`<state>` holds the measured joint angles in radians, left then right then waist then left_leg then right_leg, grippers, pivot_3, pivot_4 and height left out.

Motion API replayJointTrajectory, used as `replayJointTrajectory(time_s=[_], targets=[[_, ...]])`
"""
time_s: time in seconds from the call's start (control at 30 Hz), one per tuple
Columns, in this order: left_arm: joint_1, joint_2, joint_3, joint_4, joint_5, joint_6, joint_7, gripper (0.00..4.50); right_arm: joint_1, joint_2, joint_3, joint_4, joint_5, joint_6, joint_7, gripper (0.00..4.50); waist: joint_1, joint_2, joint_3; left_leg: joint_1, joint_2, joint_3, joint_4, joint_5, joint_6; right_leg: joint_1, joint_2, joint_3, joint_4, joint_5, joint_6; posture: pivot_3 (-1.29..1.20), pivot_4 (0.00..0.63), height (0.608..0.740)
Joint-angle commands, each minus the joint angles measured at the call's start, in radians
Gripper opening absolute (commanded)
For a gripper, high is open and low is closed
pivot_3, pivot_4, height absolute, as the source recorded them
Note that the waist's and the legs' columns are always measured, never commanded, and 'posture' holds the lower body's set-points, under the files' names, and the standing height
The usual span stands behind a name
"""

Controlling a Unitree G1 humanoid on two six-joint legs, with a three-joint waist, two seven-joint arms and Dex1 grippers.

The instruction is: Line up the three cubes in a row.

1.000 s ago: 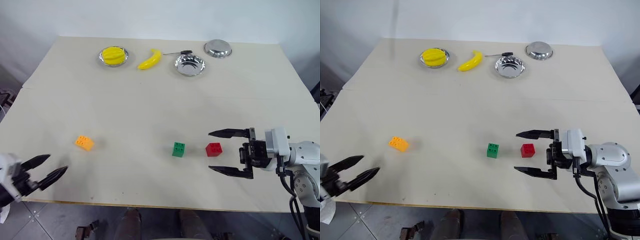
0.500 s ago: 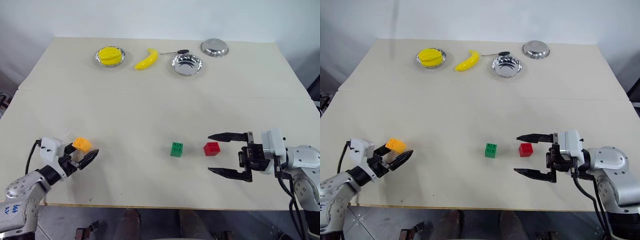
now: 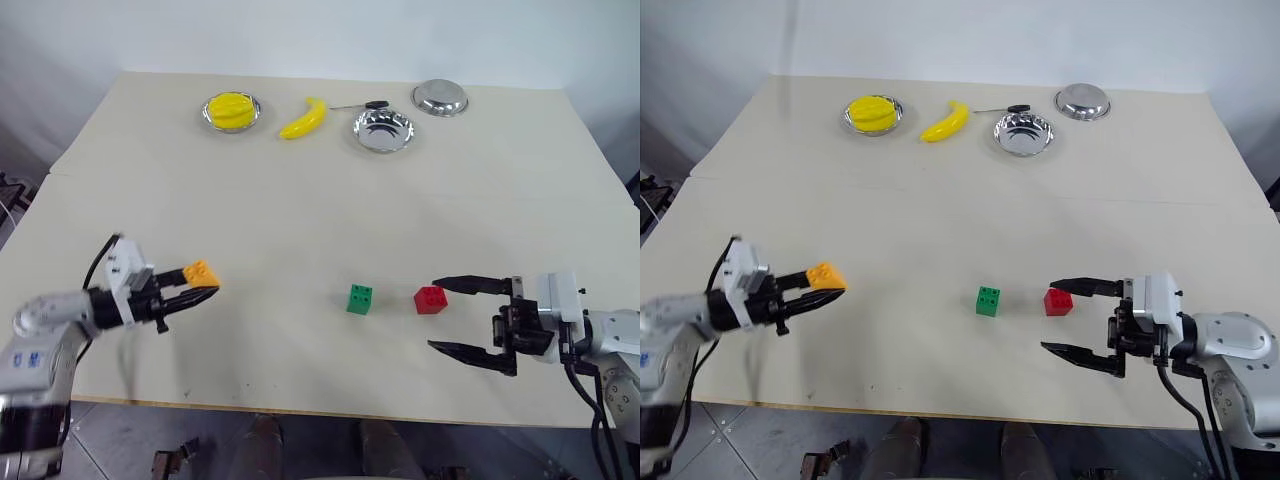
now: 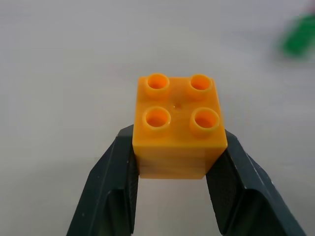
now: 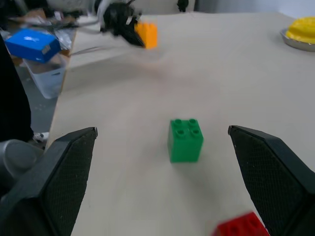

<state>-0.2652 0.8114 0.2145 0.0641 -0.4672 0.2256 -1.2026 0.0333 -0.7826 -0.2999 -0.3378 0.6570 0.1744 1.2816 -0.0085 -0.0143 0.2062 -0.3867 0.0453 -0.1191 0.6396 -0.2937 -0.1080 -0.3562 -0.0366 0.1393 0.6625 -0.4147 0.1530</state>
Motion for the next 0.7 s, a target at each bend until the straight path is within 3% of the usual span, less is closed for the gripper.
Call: replayJointTrajectory(time_s=[0.03, 0.1, 0.2, 0.43, 0.7], targets=[[-0.181, -0.014, -0.143, 0.127, 0.047, -0.103, -0.208, 1.51, 0.027, -0.018, -0.059, -0.007, -0.002, -0.018, -0.011, 4.50, 0.001, 0.000, 0.000, 0.000, 0.000, 0.000, 0.000, 0.001, -0.001, 0.000, 0.000, 0.000, 0.000, 0.000, 0.000, 0.00, 0.150, 0.740], [-0.326, -0.084, -0.290, 0.233, 0.116, -0.171, -0.346, 1.51, 0.066, -0.021, -0.100, -0.015, -0.005, -0.021, -0.018, 4.50, 0.002, 0.001, 0.000, 0.000, 0.000, 0.001, 0.000, 0.002, -0.004, 0.000, 0.000, 0.000, 0.000, 0.000, 0.000, 0.00, 0.150, 0.740], [-0.460, -0.179, -0.434, 0.398, 0.207, -0.271, -0.410, 1.51, 0.129, -0.014, -0.151, -0.057, 0.004, -0.015, -0.040, 4.50, 0.007, 0.001, 0.000, -0.001, -0.001, 0.001, 0.002, 0.002, -0.003, 0.000, 0.000, 0.000, 0.000, 0.000, 0.000, 0.00, 0.150, 0.740], [-0.620, -0.332, -0.499, 0.622, 0.282, -0.401, -0.374, 1.51, 0.259, 0.014, -0.224, -0.163, 0.029, 0.000, -0.096, 4.50, -0.027, 0.000, 0.001, -0.003, -0.001, 0.002, 0.006, 0.000, 0.003, -0.001, 0.000, 0.000, 0.000, 0.000, 0.000, 0.00, 0.150, 0.740], [-0.622, -0.300, -0.517, 0.647, 0.294, -0.405, -0.408, 1.51, 0.325, 0.023, -0.248, -0.204, 0.042, -0.004, -0.122, 4.50, -0.020, 0.000, 0.001, -0.003, -0.001, 0.001, 0.007, 0.000, 0.004, 0.000, 0.000, 0.000, 0.001, 0.000, 0.001, 0.00, 0.150, 0.740]])
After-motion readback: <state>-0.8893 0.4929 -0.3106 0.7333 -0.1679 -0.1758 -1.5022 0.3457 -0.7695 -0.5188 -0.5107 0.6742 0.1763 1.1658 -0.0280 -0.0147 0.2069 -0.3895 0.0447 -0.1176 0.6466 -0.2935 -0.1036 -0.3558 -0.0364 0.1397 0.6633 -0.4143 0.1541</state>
